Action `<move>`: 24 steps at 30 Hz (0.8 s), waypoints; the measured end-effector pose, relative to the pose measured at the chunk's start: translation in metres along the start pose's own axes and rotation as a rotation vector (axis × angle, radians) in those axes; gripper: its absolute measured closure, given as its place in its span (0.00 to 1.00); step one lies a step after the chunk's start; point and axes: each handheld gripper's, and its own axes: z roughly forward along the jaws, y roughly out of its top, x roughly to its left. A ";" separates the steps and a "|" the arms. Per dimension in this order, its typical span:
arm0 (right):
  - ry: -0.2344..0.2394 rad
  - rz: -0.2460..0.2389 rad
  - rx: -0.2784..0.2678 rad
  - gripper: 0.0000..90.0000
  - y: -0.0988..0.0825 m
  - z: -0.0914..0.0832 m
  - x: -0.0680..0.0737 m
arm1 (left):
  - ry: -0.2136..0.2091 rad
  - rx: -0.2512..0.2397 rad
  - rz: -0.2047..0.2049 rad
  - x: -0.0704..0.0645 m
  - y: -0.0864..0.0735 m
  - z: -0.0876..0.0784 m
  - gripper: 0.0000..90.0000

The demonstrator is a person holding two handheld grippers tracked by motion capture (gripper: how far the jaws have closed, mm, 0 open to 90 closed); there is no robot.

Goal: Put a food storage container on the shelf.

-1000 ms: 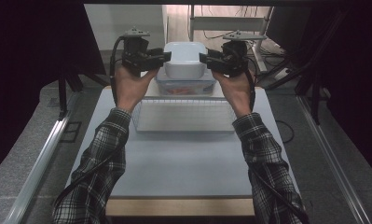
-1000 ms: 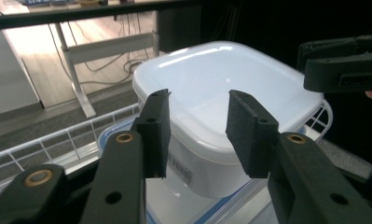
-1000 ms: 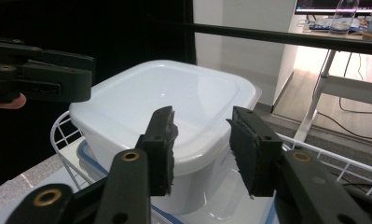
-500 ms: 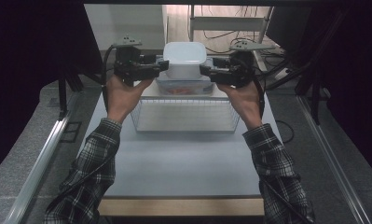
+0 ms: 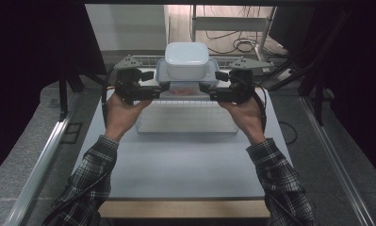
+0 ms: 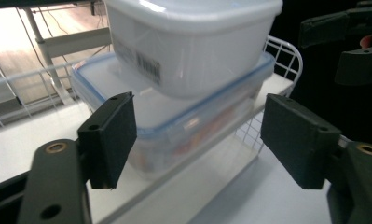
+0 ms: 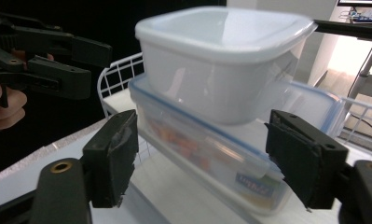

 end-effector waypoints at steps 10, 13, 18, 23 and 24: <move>0.025 -0.031 0.029 0.19 -0.030 -0.001 0.014 | -0.028 0.032 0.004 -0.009 -0.034 0.002 0.15; 0.037 -0.034 0.046 0.17 -0.040 -0.001 0.018 | -0.043 0.039 0.001 -0.010 -0.044 0.003 0.12; 0.045 -0.036 0.063 0.13 -0.055 -0.002 0.023 | -0.058 0.081 0.030 -0.016 -0.061 0.006 0.07; 0.050 -0.036 0.075 0.10 -0.067 -0.005 0.027 | -0.060 0.100 0.052 -0.023 -0.075 0.007 0.05; 0.052 -0.034 0.078 0.10 -0.070 -0.005 0.028 | -0.059 0.101 0.054 -0.024 -0.078 0.006 0.04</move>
